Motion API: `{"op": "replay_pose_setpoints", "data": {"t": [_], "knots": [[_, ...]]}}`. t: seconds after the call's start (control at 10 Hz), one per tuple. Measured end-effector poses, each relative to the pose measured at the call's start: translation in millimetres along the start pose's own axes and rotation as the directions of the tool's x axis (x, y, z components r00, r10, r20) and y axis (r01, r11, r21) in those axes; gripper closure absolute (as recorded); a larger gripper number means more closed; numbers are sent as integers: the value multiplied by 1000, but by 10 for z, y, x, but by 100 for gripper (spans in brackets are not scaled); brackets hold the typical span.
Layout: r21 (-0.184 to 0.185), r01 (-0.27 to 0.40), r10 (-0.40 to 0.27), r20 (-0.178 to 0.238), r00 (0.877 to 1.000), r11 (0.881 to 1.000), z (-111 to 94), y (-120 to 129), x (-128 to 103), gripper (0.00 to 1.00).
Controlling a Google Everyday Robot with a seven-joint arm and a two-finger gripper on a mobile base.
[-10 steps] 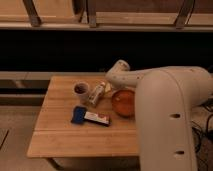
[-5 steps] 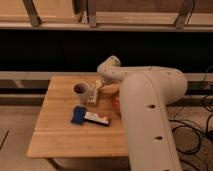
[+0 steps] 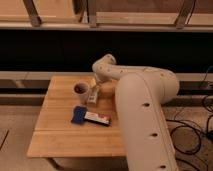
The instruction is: Place the bottle in the ceramic bowl
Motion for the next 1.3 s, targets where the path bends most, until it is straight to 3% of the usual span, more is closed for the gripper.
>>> {"op": "replay_pose_setpoints", "data": {"t": [0.4,0.6,0.8,1.0,1.3], "knots": [[-117,-89,83,-53,995,989,293,145,239,20],[-157,-121,110,-77,991,980,379,170,328,21],[-207,-128,111,-93,990,970,411,237,360,37],[-217,-128,110,-91,990,968,371,134,363,55],[-160,-149,138,-78,987,976,152,-264,358,86]]}}
